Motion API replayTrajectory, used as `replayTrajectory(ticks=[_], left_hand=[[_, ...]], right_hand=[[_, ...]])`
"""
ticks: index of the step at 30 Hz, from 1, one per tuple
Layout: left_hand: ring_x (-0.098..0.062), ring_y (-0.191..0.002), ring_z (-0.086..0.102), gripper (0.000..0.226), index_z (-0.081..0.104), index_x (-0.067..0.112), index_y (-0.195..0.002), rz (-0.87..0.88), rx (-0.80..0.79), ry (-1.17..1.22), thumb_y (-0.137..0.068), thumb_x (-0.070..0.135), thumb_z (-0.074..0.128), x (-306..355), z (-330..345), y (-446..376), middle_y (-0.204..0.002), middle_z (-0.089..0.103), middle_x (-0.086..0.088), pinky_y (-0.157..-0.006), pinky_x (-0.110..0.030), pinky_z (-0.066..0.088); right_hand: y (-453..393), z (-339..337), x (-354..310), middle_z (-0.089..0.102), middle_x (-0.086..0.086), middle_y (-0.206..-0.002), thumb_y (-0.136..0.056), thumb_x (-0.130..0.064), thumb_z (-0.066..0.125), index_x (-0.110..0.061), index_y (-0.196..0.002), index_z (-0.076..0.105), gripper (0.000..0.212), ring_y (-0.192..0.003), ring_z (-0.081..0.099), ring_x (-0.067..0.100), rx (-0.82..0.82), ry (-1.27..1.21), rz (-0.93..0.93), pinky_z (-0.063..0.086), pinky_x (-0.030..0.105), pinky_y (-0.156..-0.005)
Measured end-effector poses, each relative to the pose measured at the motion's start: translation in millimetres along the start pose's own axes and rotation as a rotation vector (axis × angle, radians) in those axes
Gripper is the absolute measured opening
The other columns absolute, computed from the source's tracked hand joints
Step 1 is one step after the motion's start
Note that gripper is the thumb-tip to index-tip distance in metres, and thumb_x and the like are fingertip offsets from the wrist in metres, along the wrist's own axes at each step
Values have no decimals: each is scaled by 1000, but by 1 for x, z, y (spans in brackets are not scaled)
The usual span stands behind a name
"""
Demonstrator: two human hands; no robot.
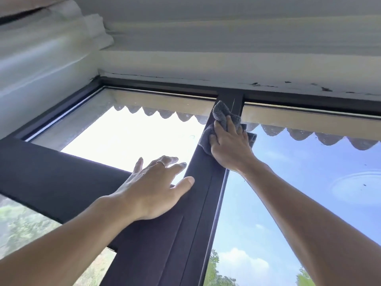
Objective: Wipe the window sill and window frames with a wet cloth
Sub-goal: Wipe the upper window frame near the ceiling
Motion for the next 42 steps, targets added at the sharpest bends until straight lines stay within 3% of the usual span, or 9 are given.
replayTrajectory(ticks=[5,10,15,20,23,25,31,36,42], left_hand=[[-3,-144,21,67,37,36,-145,9,35,-22,-93,69,12,10,2,18,-158,25,15,-120,-46,-10],[-3,-148,5,95,17,31,-154,6,-8,-131,-74,82,6,11,7,44,-159,23,12,-119,-49,-14],[-7,-149,2,105,7,31,-154,7,-32,-259,-66,88,13,11,10,52,-160,14,11,-119,-53,-9],[-10,-149,4,104,6,31,-154,43,-61,-287,-67,88,17,8,7,51,-161,14,8,-120,-52,-6],[-9,-149,3,98,6,30,-154,56,-56,-271,-74,84,27,7,9,50,-161,13,9,-121,-50,-5],[-8,-149,3,100,7,30,-154,84,-28,-248,-71,85,22,4,9,49,-160,14,11,-121,-51,-3],[-4,-147,-17,103,-9,33,-154,149,-62,-261,-70,87,15,-4,11,58,-162,-6,14,-120,-50,-9],[1,-144,-23,98,-7,32,-155,142,-36,-274,-73,83,9,-7,9,79,-161,-13,19,-121,-46,-11],[1,-144,-23,89,-12,36,-153,99,-14,-249,-77,81,1,-19,19,125,-160,-15,18,-120,-41,-13]], right_hand=[[73,14,-20,-11,10,-164,-106,-35,23,-21,-157,10,55,-149,-7,40,23,29,-101,-4,48,-122],[64,8,-10,-13,6,-164,-106,-38,21,-27,-157,10,53,-149,-10,39,-91,23,-120,-6,48,-121],[79,14,-27,-13,8,-164,-105,-36,26,-22,-156,11,56,-147,-15,45,-46,-9,-83,-9,53,-120],[138,17,-20,-20,3,-163,-105,-43,19,-26,-157,0,58,-147,-21,39,-132,45,-294,-11,50,-121],[100,10,-12,-13,3,-165,-105,-43,20,-28,-157,5,56,-150,-12,36,-98,59,-174,-4,50,-122],[95,12,-22,-12,5,-164,-105,-39,23,-25,-157,8,56,-149,-12,38,-75,18,-110,-5,49,-121],[174,24,-34,-15,6,-164,-95,-49,-1,-23,-156,5,67,-148,-15,41,-115,93,-280,-9,47,-119],[142,24,-30,-11,6,-165,-105,-40,16,-22,-156,11,55,-149,-10,40,-56,63,-162,-5,48,-122],[223,39,-58,4,11,-165,-95,-41,6,-17,-154,24,66,-151,0,35,6,-50,-162,-4,43,-122]])
Point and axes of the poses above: each hand's wrist, its own y-axis away from the middle knuckle, its own z-axis out of the palm, x = y × z, the point moved 4 cm from there along -y, towards the middle knuckle
